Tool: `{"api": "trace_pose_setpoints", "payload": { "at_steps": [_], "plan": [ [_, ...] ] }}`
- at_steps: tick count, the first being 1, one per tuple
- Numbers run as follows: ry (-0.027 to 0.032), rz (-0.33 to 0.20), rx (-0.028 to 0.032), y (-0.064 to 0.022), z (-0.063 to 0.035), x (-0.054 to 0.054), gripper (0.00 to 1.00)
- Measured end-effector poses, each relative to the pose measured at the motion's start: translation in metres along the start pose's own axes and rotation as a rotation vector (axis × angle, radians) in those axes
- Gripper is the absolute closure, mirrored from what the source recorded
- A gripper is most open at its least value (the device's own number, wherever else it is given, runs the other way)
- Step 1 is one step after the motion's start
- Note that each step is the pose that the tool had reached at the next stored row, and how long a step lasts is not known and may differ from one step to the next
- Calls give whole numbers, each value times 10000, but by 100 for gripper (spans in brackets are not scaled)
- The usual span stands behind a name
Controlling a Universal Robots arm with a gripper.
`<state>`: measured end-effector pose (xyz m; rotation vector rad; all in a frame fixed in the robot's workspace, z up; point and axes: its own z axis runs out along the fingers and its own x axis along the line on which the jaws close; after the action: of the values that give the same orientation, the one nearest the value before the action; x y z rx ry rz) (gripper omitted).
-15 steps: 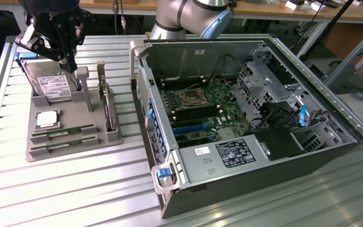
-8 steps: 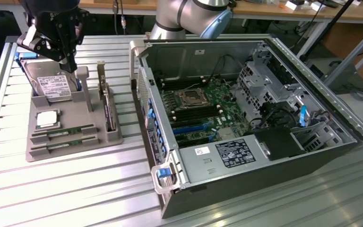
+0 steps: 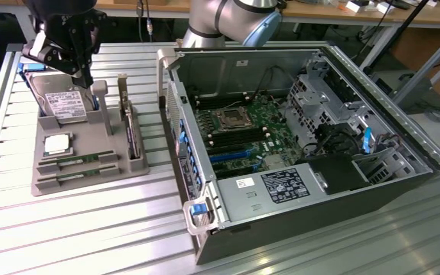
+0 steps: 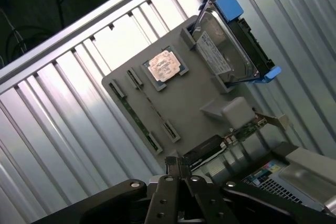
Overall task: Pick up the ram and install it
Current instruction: 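Pick up the ram and move it above insertion slot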
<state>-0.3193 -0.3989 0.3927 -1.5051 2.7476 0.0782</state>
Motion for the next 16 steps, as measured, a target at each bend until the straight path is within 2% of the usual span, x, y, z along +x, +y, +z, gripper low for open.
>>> {"api": "trace_pose_setpoints", "payload": {
  "at_steps": [16],
  "plan": [
    [45,-1100,-35,0,0,0,90]
  ]
}}
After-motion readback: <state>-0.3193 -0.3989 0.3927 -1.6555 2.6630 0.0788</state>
